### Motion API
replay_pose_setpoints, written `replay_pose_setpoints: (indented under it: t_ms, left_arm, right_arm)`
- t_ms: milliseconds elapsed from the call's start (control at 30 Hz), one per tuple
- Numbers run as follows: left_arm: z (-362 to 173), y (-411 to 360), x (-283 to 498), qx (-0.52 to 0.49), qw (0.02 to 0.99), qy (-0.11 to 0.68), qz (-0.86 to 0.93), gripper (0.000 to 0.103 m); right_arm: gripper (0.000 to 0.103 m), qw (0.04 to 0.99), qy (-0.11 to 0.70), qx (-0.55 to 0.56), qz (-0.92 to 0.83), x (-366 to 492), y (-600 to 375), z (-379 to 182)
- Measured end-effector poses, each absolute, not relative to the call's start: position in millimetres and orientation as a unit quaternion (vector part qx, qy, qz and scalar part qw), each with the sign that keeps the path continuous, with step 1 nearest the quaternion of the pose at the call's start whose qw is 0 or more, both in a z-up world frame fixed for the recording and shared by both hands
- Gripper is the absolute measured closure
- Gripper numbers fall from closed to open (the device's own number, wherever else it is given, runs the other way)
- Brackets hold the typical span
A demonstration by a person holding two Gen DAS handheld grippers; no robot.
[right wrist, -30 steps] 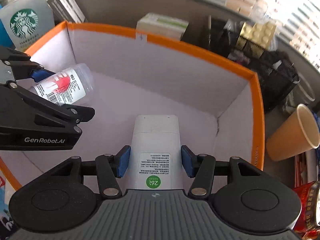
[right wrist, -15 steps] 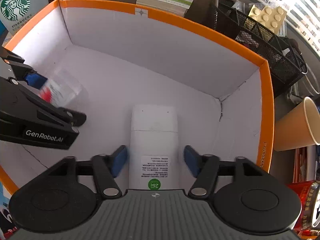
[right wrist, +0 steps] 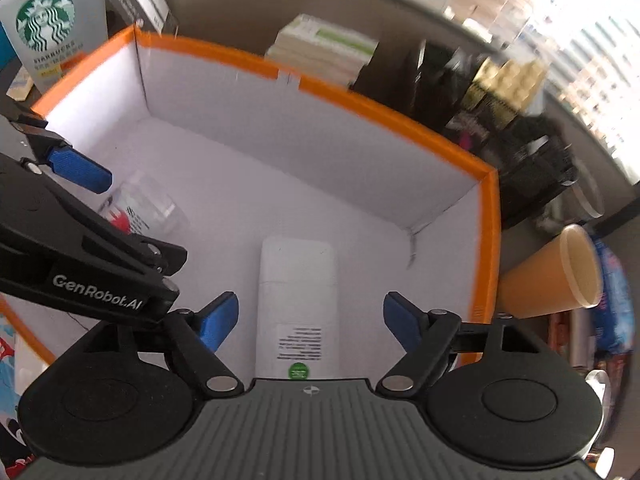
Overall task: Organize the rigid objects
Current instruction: 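Open both grippers to drop the bottle and power bank into the box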
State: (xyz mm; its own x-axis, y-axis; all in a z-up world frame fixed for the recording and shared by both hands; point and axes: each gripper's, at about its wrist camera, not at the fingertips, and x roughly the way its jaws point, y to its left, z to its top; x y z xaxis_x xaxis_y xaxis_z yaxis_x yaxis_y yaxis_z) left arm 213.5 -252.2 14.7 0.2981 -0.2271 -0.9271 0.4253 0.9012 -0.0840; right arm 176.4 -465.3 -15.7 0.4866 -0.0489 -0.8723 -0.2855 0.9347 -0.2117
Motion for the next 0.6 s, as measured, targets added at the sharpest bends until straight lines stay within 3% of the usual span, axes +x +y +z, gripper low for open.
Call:
replay_pose_setpoints:
  t_ms: [100, 600]
  left_arm:
    - [31, -252, 193, 0.1, 0.823, 0.527, -0.186, 0.003]
    - [100, -231, 111, 0.139, 0.887, 0.4, -0.183, 0.001]
  right_arm:
    - [0.022, 0.855, 0.487, -0.165, 0.065, 174, -463, 0]
    - [0.016, 0.898, 0.399, -0.173, 0.063, 80, -445, 76]
